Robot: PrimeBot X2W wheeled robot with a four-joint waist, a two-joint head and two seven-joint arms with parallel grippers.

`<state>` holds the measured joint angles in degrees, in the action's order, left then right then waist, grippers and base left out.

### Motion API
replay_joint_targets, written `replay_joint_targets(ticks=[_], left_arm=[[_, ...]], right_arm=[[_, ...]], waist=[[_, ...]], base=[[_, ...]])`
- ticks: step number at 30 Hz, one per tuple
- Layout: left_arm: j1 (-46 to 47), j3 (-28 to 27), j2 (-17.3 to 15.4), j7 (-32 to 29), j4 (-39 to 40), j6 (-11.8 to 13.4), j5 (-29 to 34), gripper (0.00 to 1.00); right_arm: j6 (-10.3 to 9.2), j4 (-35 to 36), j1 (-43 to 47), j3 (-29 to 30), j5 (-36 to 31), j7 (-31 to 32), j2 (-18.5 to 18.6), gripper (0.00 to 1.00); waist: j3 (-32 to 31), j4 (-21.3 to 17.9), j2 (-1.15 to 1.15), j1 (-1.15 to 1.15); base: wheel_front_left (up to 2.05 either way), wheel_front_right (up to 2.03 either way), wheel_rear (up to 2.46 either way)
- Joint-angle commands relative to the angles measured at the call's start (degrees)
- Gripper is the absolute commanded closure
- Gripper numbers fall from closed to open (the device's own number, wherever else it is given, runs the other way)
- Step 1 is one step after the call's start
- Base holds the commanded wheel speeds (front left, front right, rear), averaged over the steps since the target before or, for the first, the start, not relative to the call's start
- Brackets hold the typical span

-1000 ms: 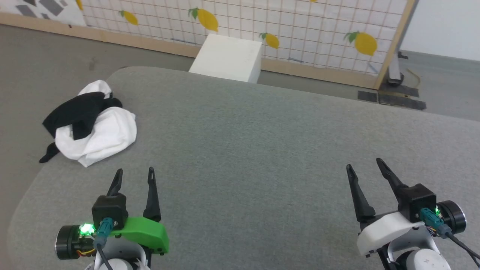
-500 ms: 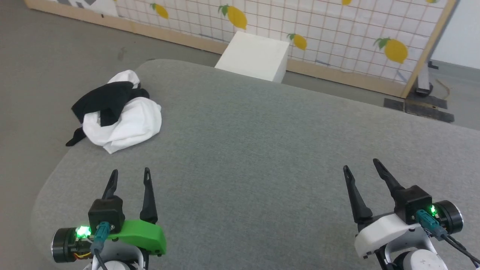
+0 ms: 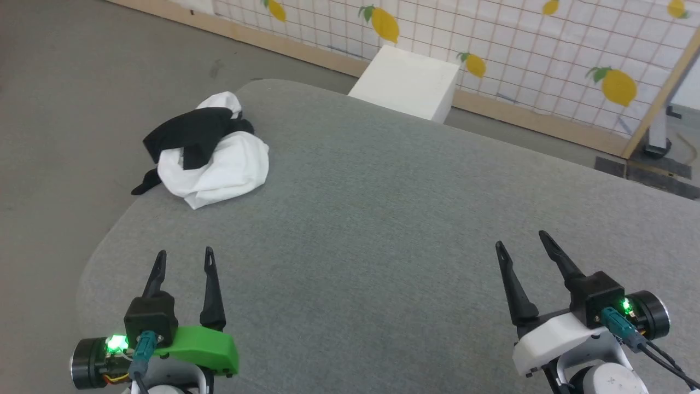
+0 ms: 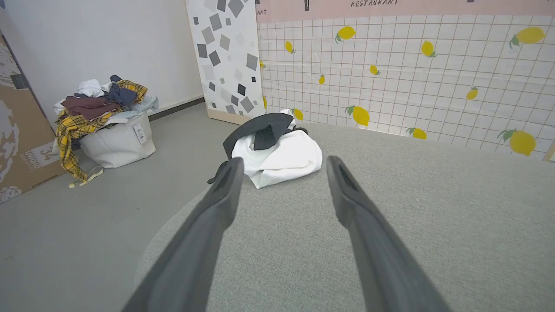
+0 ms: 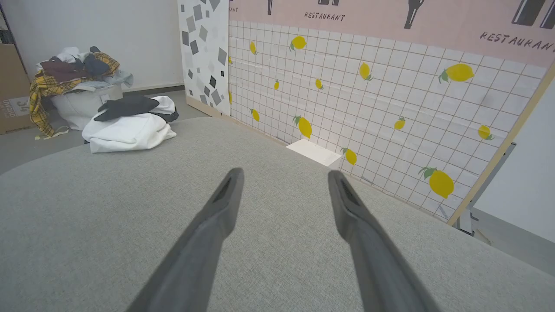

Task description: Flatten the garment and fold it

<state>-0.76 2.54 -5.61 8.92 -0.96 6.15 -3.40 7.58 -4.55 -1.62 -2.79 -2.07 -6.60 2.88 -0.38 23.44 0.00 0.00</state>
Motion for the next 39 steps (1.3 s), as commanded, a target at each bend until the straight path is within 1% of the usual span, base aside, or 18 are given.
replay_joint_targets(ticks=[1,39], left_arm=[[-0.9,0.1,-0.6,0.6,0.3,0.7,-0.9,0.00],[-2.0,0.7,-2.0,5.1,-0.2,3.8,-3.1,0.00]], right_arm=[[-0.05,-0.3,-1.1,-0.2,-0.6,-0.7,0.0,0.00],[-0.08,-3.0,-2.5,-1.6,-1.3,-4.6,0.0,0.00]], waist=[[0.0,1.0,0.00,0.00],[0.7,12.0,0.00,0.00]], base=[[0.00,0.00,0.00],[0.00,0.00,0.00]])
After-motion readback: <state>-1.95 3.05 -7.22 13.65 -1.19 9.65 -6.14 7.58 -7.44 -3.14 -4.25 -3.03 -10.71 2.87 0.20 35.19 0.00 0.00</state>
